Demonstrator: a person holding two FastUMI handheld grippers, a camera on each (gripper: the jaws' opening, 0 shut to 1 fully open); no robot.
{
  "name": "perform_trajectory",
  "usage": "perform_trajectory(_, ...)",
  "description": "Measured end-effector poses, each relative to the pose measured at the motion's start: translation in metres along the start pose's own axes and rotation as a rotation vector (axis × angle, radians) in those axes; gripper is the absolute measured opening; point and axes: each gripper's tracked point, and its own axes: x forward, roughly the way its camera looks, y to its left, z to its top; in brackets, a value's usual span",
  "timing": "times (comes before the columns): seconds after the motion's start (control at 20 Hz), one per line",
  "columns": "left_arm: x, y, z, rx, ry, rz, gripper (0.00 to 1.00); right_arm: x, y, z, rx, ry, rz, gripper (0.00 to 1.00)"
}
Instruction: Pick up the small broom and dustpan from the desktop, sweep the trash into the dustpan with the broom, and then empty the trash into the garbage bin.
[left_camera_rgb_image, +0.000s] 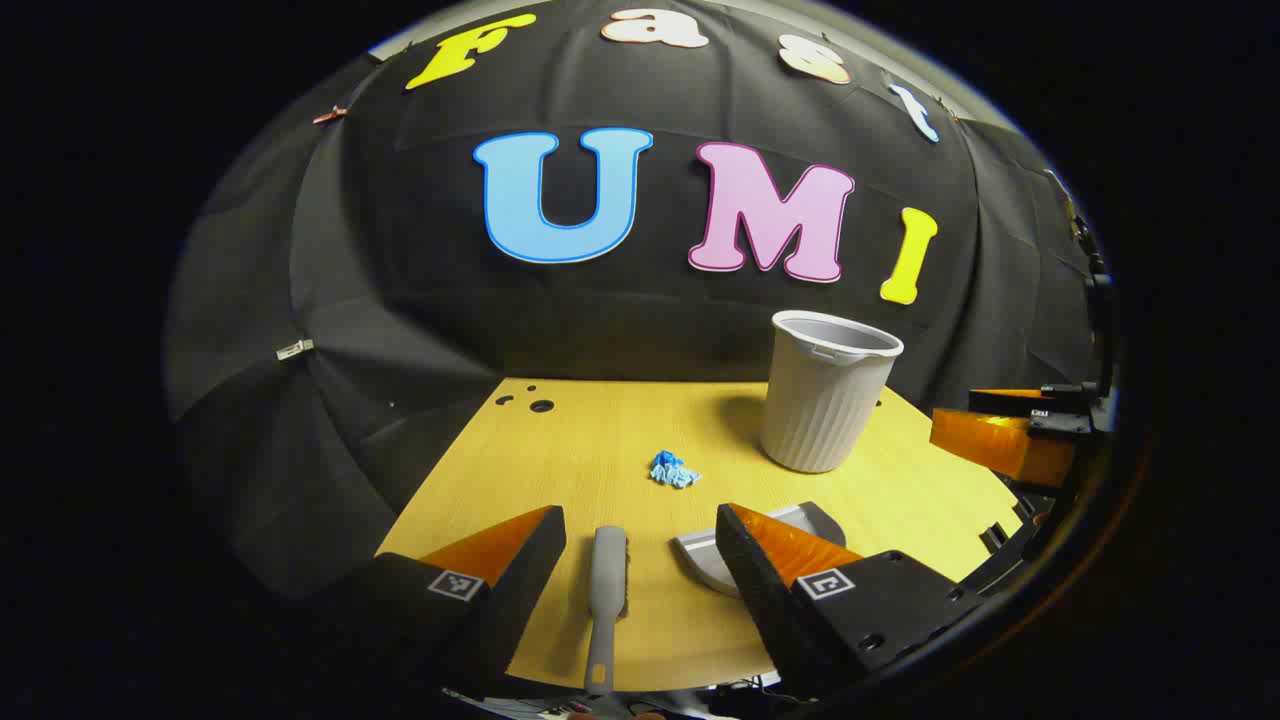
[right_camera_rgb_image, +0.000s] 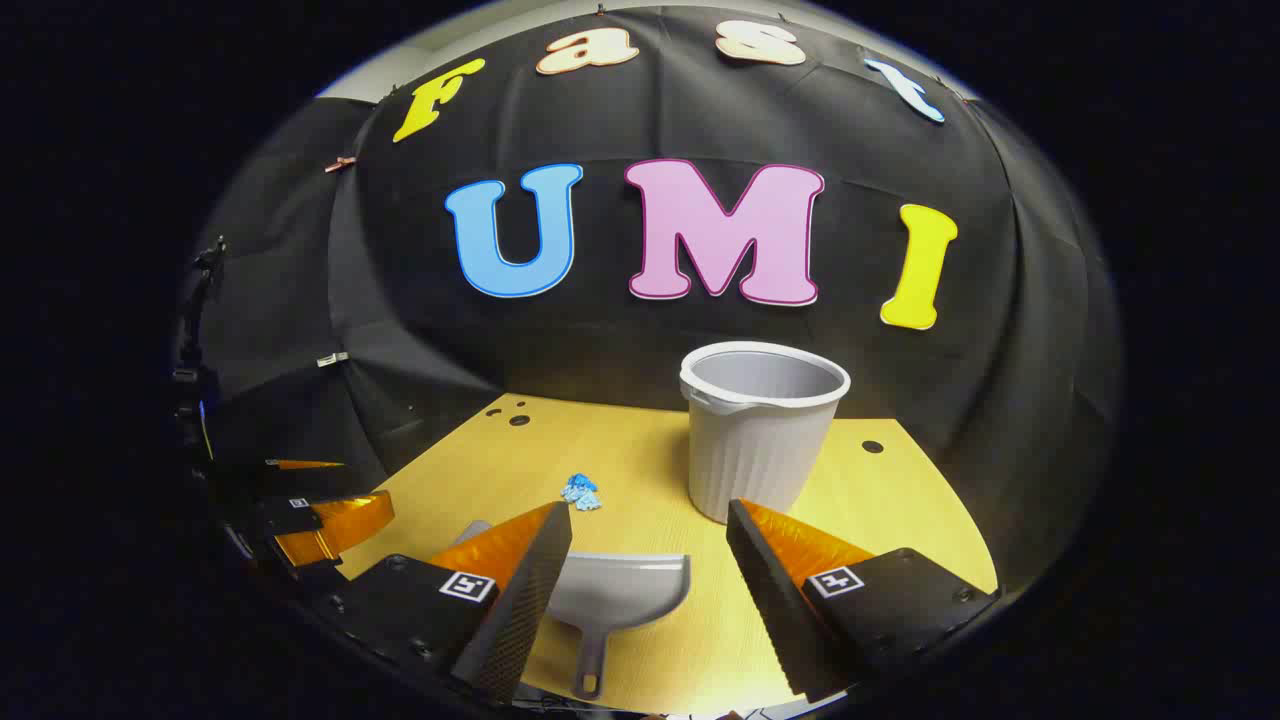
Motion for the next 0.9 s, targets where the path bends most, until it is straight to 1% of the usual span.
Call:
perform_trajectory(0.35,0.004,0.012,-0.015,0.015,0.032,0.000,0.98,0.007,0.004,-0.023,0.029,0.084,-0.025,0.97)
perform_trajectory(0.65,0.007,0.010,-0.020,0.086,0.050,-0.016,0.98,0.015,0.016,-0.024,0.008,0.096,0.001,0.97)
perform_trajectory(0.8,0.011,0.011,-0.030,0.087,0.101,-0.022,0.98,0.017,0.020,-0.027,0.009,0.111,0.017,0.97)
perform_trajectory(0.9,0.016,0.016,-0.050,0.087,0.189,-0.007,0.98,0.019,0.021,-0.030,0.014,0.123,0.023,0.97)
